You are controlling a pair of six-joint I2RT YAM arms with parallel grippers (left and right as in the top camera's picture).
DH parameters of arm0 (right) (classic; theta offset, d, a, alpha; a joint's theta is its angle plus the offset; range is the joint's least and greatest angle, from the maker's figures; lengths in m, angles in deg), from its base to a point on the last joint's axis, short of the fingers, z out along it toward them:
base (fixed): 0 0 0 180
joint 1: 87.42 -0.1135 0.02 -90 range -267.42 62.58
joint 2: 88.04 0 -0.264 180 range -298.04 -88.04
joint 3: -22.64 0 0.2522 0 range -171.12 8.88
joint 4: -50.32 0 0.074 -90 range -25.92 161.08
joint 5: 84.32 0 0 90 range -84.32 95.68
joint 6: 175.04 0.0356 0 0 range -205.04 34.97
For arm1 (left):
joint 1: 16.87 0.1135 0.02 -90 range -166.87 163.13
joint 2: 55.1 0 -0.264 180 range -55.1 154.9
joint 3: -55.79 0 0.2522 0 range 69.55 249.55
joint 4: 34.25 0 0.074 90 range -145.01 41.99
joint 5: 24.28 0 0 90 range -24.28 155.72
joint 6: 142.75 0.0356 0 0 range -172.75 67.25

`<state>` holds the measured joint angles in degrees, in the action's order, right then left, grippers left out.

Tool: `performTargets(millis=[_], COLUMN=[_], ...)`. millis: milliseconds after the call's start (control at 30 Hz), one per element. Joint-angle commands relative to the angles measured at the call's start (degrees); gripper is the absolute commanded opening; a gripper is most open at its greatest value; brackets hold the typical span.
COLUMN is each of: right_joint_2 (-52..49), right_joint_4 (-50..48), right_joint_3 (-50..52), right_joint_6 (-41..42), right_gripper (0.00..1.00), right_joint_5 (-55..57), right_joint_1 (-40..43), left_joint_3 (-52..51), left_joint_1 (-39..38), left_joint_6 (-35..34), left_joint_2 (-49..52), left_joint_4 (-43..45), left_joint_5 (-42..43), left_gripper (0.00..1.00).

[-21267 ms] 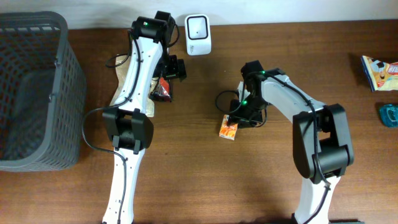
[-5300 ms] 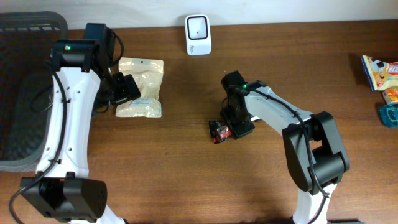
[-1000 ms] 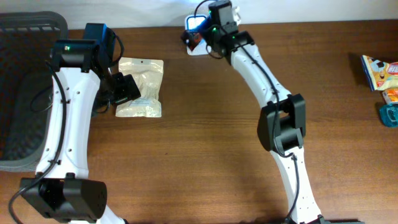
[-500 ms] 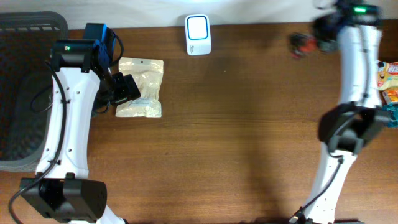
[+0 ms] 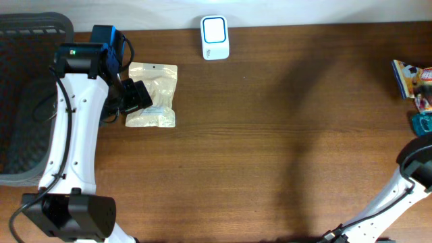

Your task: Scan the item barcode

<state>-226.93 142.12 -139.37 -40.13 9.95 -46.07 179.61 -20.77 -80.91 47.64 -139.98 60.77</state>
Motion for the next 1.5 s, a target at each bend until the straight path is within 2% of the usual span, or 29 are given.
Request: performTargets(millis=[0, 33, 100, 233, 367, 400, 433, 467, 500, 600, 667, 700, 733, 767, 867, 933, 1000, 1133, 1167, 1233, 1267, 1300, 1333, 1467], right_joint_2=[1.4, 1.4, 1.4, 1.7, 4.5, 5.6, 6.5, 7.6, 8.6, 11.5, 13.3, 13.9, 14.4, 14.8, 14.9, 14.8, 14.8, 14.8, 14.8, 14.8, 14.8, 14.8, 14.8, 14.8], right_joint_4=[0.2, 0.2, 0.2, 0.2, 0.3, 0.3, 0.3, 0.5, 0.9, 3.3, 4.4, 5.1, 6.1, 7.9, 13.9, 18.1, 19.3, 19.2, 19.0, 18.3, 17.9, 17.5, 17.0, 15.5], right_joint_3=[0.2, 0.2, 0.2, 0.2, 0.1, 0.1, 0.1, 0.1, 0.1, 0.1, 0.1, 0.1, 0.1, 0.1, 0.1, 0.1, 0.7, 2.4, 3.0, 3.5, 3.5, 3.5, 3.5, 3.5], right_joint_6=[-0.8, -1.0, -1.9, -6.5, -9.0, -9.1, -9.1, -9.1, -9.1, -9.7, -13.0, -15.2, -17.4, -19.0, -20.1, -27.3, -39.8, -43.1, -44.0, -44.3, -44.3, -44.1, -43.0, -35.8], right_gripper=[0.49, 0.54, 0.57, 0.6, 0.59, 0.52, 0.34, 0.04, 0.04, 0.04, 0.05, 0.12, 0.13, 0.04, 0.04, 0.04, 0.04, 0.04, 0.13, 0.45, 0.41, 0.17, 0.04, 0.04], right_joint_5=[2.8, 3.1, 3.0, 0.3, -9.0, -11.7, -13.5, -15.7, -17.4, -20.8, -24.5, -26.8, -29.2, -30.9, -31.1, -31.8, -35.9, -36.0, -36.0, -35.5, -35.1, -34.6, -33.4, -24.2], right_joint_1=[0.9, 0.9, 0.7, 0.1, -0.1, -0.1, -0.1, -0.2, -0.2, -0.5, -1.4, -2.1, -2.8, -3.7, -6.2, -9.9, -15.3, -25.2, -28.0, -33.0, -34.7, -36.4, -38.3, -43.7], left_joint_3=[-0.2, -0.2, -0.2, -0.2, -0.2, -0.2, -0.2, -0.2, -0.2, -0.2, -0.2, -0.2, -0.2, -0.2, -0.2, -0.2, -0.2, -0.2, -0.2, -0.2, -0.2, -0.2, -0.2, -0.2], left_joint_1=[0.0, 0.0, 0.0, 0.0, 0.0, 0.0, 0.0, 0.0, 0.0, 0.0, -0.1, 0.0, 0.0, 0.0, 0.0, 0.0, 0.0, 0.0, 0.0, 0.0, 0.0, 0.0, 0.0, 0.0], left_joint_6=[-0.5, -0.5, -0.5, -0.5, -0.5, -0.5, -0.5, -0.5, -0.5, -0.5, -0.5, -0.5, -0.5, -0.5, -0.5, -0.5, -0.5, -0.5, -0.5, -0.5, -0.5, -0.5, -0.5, -0.5], left_joint_2=[-1.5, -1.5, -1.5, -1.5, -1.5, -1.5, -1.5, -1.5, -1.5, -1.5, -1.5, -1.5, -1.5, -1.5, -1.5, -1.5, -1.5, -1.5, -1.5, -1.5, -1.5, -1.5, -1.5, -1.5], left_joint_4=[-0.1, -0.1, -0.1, -0.1, -0.1, -0.1, -0.1, -0.1, -0.1, -0.1, -0.1, -0.1, -0.1, -0.1, -0.1, -0.1, -0.1, -0.1, -0.1, -0.1, -0.1, -0.1, -0.1, -0.1], left_joint_5=[-0.5, -0.5, -0.5, -0.5, -0.5, -0.5, -0.5, -0.5, -0.5, -0.5, -0.5, -0.5, -0.5, -0.5, -0.5, -0.5, -0.5, -0.5, -0.5, -0.5, -0.5, -0.5, -0.5, -0.5], left_gripper=[0.99, 0.99, 0.99, 0.99, 0.99, 0.99, 0.99, 0.99, 0.99, 0.99, 0.99, 0.99, 0.99, 0.99, 0.99, 0.99, 0.99, 0.99, 0.99, 0.99, 0.99, 0.99, 0.99, 0.99])
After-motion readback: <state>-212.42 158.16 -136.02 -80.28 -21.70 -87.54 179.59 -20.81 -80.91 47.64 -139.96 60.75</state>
